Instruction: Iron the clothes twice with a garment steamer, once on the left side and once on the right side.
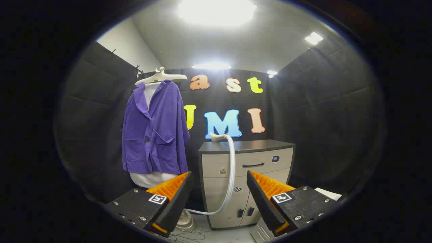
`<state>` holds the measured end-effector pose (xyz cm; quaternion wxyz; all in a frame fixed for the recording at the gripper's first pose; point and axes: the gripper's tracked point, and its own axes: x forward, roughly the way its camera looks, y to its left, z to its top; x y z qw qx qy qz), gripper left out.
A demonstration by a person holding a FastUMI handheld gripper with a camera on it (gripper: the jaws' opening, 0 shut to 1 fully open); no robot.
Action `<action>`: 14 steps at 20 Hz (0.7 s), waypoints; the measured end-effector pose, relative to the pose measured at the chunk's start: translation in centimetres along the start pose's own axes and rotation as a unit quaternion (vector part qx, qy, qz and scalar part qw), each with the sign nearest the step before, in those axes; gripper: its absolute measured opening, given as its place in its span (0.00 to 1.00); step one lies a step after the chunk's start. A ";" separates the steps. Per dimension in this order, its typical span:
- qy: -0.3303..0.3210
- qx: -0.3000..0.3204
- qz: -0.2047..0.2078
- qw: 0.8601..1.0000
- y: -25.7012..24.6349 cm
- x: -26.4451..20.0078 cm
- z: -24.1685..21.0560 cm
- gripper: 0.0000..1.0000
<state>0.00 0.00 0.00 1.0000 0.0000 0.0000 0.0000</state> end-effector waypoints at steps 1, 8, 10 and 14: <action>-0.002 -0.003 -0.001 1.000 0.0 0.0 0.0 0.97; 0.010 -0.001 -0.001 1.000 0.1 -0.1 -0.6 0.97; 0.012 0.001 -0.002 1.000 0.3 -0.2 -0.7 0.97; 0.014 0.000 -0.003 1.000 0.2 -0.3 -0.8 0.97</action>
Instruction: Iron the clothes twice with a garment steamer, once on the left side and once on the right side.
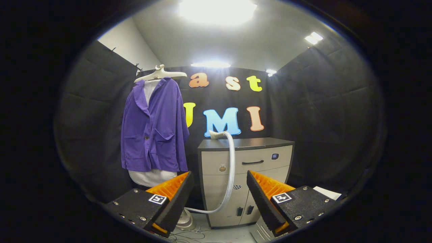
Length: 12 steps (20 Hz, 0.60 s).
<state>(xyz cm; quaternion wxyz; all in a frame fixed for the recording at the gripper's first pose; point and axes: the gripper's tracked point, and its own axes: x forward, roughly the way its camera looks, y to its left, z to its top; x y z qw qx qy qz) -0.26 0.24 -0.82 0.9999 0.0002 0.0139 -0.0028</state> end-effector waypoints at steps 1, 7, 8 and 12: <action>0.001 0.000 0.000 1.000 0.0 0.0 0.0 0.97; 0.002 0.000 -0.002 1.000 0.0 0.1 0.0 0.97; 0.001 0.001 -0.003 1.000 -0.1 0.2 0.1 0.97; 0.002 0.000 -0.002 1.000 0.0 0.3 0.1 0.97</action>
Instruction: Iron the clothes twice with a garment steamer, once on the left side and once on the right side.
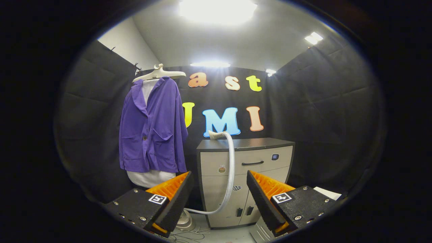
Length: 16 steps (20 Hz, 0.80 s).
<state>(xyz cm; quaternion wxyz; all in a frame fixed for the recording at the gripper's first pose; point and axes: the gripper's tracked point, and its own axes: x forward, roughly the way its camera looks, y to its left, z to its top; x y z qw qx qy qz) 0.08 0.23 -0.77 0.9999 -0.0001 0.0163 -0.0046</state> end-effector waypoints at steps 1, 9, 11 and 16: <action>-0.001 0.000 0.000 1.000 0.0 0.0 0.0 0.97; -0.006 -0.008 -0.005 1.000 0.0 0.2 0.4 0.97; -0.008 -0.005 -0.006 1.000 -0.1 0.2 0.8 0.97; -0.023 -0.013 -0.009 1.000 0.9 1.6 4.0 0.97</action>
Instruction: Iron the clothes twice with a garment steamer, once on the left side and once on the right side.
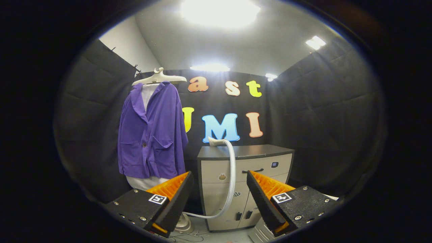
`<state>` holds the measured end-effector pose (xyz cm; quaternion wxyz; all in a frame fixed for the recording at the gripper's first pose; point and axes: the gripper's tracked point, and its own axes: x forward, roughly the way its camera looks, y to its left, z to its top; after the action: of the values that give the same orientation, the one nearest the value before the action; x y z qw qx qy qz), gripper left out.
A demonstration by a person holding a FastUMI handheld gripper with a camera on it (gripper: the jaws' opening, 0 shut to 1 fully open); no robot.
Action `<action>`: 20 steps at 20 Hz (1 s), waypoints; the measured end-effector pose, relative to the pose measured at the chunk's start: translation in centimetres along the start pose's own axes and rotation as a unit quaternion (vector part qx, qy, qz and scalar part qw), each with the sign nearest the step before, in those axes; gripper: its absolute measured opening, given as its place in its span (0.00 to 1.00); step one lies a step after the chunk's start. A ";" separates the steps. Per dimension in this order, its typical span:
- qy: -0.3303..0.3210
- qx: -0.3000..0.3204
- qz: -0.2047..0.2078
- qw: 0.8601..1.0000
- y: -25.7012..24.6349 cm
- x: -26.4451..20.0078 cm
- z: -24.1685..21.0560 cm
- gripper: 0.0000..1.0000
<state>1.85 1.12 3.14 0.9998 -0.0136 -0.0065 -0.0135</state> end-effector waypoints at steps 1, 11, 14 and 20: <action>-0.002 -0.001 0.001 1.000 0.4 0.2 0.5 0.97; -0.013 -0.006 0.031 0.999 2.8 1.8 6.4 0.97; -0.003 0.014 0.050 0.999 3.0 3.6 7.4 0.97; 0.000 0.043 0.065 0.997 1.3 10.2 10.0 0.97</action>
<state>11.94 2.37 13.23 0.9982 0.0290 -0.0063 0.0521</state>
